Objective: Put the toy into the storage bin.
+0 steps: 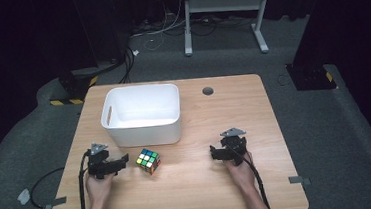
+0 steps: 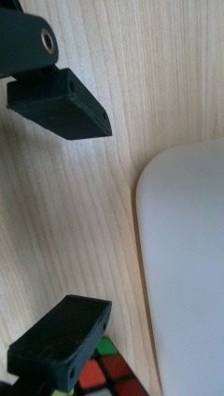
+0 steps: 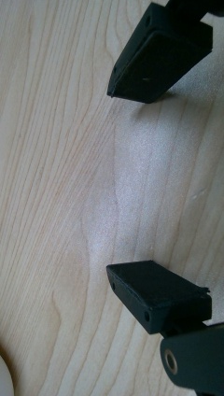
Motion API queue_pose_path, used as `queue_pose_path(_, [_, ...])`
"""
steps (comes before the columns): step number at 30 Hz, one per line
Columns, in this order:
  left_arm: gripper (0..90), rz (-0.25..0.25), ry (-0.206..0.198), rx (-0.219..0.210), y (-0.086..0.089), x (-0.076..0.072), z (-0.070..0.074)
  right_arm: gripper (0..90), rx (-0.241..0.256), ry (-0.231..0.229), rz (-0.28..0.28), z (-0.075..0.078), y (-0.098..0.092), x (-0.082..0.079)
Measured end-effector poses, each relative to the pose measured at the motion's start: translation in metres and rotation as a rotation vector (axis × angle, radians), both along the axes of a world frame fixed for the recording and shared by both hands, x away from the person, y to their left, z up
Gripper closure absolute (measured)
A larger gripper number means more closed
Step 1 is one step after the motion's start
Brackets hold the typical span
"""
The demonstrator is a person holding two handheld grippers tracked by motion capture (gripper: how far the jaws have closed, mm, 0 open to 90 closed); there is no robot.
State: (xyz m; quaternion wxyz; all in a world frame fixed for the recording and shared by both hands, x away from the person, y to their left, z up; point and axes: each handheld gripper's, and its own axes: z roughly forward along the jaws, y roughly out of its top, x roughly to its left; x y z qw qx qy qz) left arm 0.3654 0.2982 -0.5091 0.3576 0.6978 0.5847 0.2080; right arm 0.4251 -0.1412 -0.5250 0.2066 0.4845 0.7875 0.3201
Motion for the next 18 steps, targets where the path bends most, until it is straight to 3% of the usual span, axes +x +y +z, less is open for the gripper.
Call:
queue_pose_path(15, [13.1,-0.027,-0.038,-0.049,-0.004,-0.008,0.014,13.6,0.002,-0.002,0.005,0.0,0.0,-0.001])
queue_pose_path(18, [11.9,-0.055,-0.039,-0.04,-0.008,-0.008,0.018,13.6,0.002,-0.003,0.005,0.0,0.0,-0.001])
